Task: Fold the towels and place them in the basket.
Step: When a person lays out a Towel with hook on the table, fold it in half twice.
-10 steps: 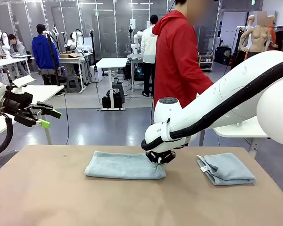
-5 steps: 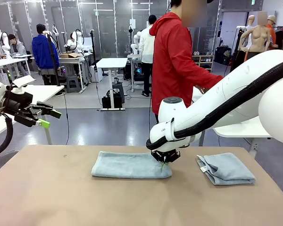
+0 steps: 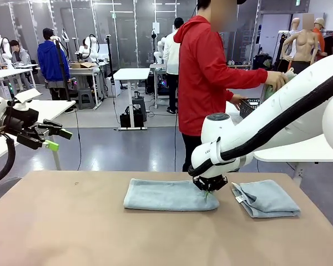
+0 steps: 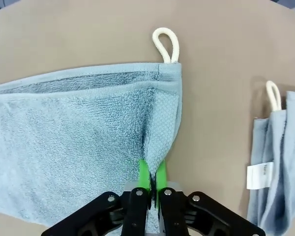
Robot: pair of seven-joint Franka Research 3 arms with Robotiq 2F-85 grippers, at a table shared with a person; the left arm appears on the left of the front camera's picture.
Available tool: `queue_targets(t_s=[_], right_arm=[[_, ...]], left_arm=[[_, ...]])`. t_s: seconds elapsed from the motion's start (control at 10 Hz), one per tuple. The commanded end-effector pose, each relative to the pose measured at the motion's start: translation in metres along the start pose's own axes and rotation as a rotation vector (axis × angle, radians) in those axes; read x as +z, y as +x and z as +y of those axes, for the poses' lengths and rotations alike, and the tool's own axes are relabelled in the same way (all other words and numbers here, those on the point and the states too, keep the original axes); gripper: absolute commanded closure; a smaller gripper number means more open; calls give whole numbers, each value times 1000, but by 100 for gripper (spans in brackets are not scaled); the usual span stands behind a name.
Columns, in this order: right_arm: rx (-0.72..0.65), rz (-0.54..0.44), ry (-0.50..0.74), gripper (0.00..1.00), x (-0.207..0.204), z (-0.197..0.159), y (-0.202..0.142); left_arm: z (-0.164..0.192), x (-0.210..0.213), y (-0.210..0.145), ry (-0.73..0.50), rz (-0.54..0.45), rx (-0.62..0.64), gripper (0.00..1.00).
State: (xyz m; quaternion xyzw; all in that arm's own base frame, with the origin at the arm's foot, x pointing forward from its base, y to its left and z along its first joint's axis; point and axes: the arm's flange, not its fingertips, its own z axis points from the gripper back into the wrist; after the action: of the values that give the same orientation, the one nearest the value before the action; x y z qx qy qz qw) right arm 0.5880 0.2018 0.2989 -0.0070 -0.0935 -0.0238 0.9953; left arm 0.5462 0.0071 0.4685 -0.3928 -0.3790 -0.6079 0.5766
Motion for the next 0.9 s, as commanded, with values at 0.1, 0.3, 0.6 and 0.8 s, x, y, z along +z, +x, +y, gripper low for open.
queue_targets(t_s=[0.1,0.3,0.6,0.8], right_arm=[[7,-26,-15,100,18,-8,-2],[12,-50,4,100,49,-2,1],[40,-70,6,100,100,38,2],[34,-66,45,100,127,80,-2]], left_arm=[[-2,1,2,3,-4,0,0],[-2,1,2,3,-4,0,0],[-2,1,2,3,-4,0,0],[-2,1,2,3,-4,0,0]])
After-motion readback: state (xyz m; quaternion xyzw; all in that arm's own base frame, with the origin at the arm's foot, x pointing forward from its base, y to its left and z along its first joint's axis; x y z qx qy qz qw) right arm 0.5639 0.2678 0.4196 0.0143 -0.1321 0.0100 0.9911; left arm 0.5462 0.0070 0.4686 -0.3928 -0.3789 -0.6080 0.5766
